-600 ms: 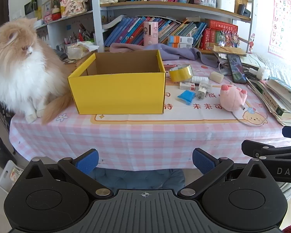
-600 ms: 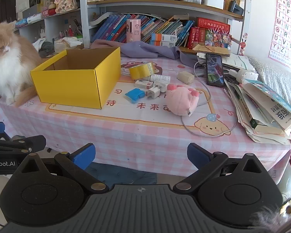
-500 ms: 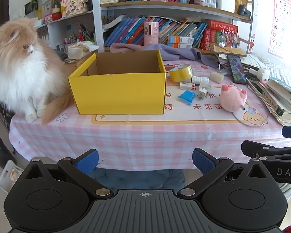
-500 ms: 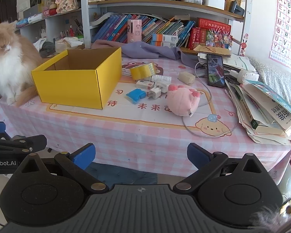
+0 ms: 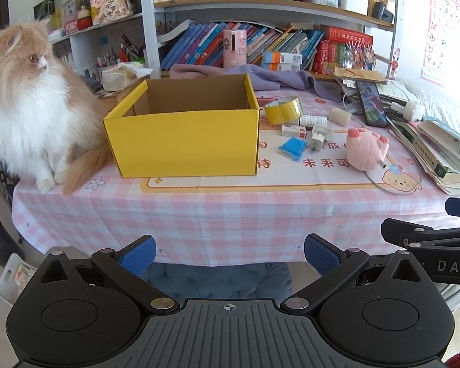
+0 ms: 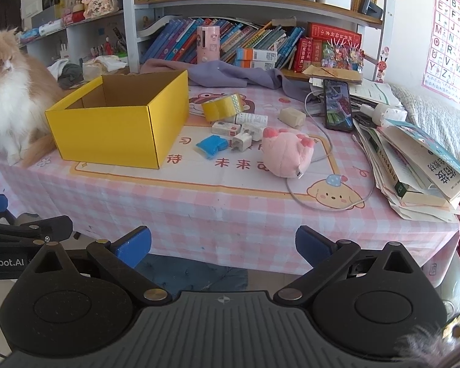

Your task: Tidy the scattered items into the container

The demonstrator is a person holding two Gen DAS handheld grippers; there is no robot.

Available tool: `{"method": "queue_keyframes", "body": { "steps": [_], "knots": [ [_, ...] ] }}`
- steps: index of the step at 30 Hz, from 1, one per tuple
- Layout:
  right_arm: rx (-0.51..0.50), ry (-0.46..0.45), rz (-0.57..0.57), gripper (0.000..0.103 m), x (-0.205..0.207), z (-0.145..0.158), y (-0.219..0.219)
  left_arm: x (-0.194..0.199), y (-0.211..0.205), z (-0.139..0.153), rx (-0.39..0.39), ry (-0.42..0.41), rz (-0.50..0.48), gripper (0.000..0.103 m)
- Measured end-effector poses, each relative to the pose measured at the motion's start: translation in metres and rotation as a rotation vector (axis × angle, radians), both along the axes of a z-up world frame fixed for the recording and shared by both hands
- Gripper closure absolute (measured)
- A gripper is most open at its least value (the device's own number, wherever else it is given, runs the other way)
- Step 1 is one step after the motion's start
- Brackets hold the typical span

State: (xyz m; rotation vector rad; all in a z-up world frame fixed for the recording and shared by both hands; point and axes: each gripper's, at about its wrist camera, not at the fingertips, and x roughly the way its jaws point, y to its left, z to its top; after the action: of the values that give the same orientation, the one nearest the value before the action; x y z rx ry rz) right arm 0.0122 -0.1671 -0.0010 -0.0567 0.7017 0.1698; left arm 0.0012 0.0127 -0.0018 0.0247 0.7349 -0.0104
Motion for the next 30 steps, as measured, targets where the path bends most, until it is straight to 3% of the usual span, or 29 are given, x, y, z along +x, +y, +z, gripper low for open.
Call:
{"method": "queue_keyframes", "body": {
  "steps": [30],
  "knots": [
    [-0.006,0.003,0.02,0.001,0.0018,-0.0002,0.0033,0.0011,0.003,0.0014,-0.031,-0.004,-0.013,0.0]
  ]
}}
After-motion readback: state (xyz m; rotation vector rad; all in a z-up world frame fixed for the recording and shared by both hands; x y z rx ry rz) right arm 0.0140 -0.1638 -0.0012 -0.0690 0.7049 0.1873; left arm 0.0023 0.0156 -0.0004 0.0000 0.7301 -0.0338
